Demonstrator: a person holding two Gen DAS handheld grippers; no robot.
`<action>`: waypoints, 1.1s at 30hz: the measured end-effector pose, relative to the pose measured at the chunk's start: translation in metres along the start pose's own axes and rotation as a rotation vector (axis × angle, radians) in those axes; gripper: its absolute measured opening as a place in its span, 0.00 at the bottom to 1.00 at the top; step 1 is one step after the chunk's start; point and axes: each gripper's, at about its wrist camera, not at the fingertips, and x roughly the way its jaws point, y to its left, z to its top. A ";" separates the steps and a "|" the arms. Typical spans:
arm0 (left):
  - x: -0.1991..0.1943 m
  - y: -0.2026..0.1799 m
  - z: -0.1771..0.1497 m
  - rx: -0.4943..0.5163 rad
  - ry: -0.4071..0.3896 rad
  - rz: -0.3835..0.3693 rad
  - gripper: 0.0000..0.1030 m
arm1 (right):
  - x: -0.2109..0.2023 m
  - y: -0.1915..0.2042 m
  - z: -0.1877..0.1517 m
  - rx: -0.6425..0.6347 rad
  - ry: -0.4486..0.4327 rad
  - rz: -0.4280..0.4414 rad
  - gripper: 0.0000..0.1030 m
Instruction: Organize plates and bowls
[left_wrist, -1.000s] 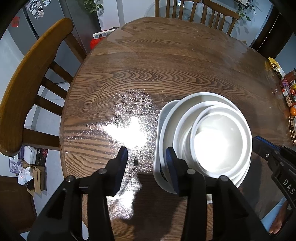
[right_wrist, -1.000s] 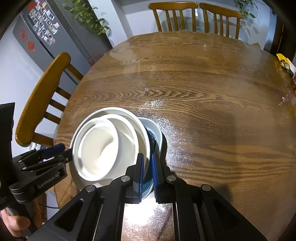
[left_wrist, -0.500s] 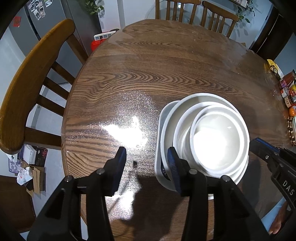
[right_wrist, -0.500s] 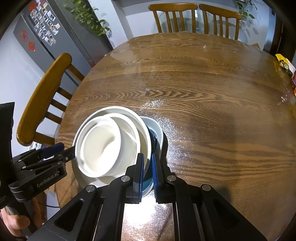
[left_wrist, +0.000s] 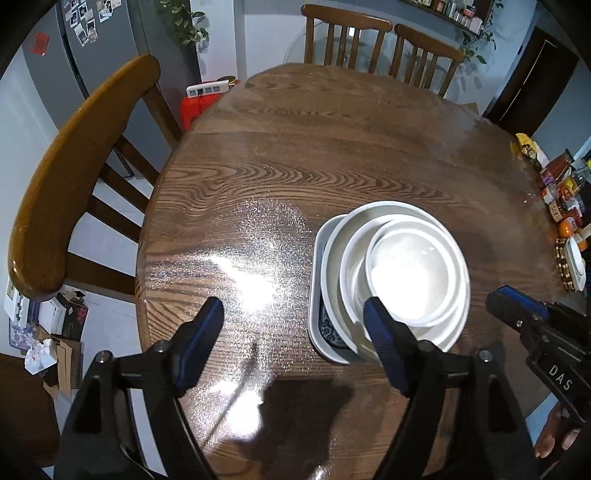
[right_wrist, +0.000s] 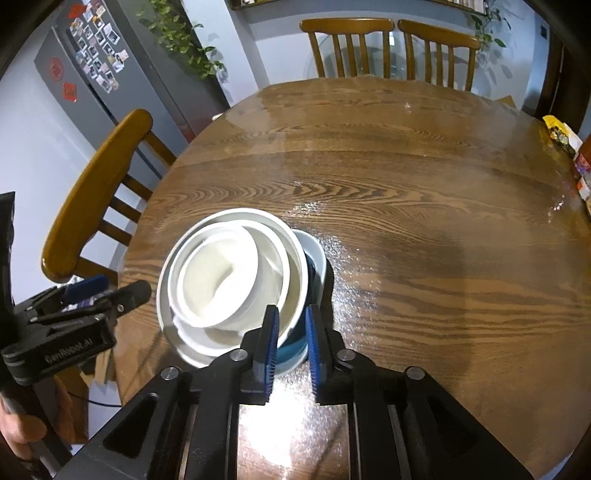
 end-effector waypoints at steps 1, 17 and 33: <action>-0.004 0.000 -0.001 0.003 -0.007 -0.004 0.78 | -0.004 0.001 -0.001 -0.005 -0.005 -0.006 0.19; -0.032 -0.004 -0.013 0.059 -0.061 -0.029 0.99 | -0.039 0.024 -0.018 -0.104 -0.086 -0.023 0.60; -0.042 -0.002 -0.019 0.072 -0.087 -0.073 0.99 | -0.045 0.028 -0.022 -0.115 -0.089 -0.031 0.61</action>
